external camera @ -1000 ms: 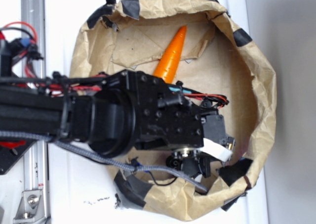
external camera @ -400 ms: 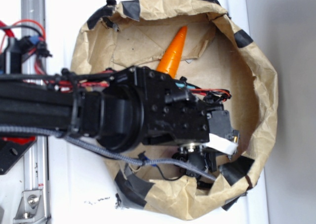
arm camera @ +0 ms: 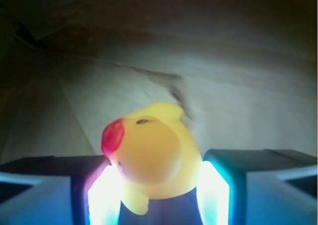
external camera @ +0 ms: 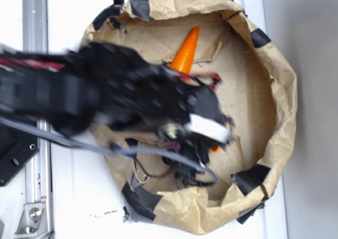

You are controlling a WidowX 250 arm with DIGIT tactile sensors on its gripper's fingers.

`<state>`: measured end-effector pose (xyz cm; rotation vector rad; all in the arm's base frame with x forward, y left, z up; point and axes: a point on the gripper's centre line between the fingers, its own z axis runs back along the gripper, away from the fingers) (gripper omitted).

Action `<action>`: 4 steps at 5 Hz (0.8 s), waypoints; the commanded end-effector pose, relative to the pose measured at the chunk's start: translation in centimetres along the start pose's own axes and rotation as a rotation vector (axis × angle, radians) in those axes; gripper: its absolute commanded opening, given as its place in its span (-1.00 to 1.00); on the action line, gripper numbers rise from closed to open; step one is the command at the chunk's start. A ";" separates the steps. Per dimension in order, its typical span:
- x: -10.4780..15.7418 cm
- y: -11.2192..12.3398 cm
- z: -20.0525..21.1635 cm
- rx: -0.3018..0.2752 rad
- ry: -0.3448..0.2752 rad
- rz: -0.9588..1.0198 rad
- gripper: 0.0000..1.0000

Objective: Grab the yellow duck.

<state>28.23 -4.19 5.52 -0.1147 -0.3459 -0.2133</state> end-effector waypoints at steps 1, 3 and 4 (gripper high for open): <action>0.2 0.9 4.4 0.078 0.009 0.143 -1.00; 0.3 1.1 3.2 0.102 0.037 0.152 -1.00; 0.2 1.5 2.8 0.109 0.052 0.184 -1.00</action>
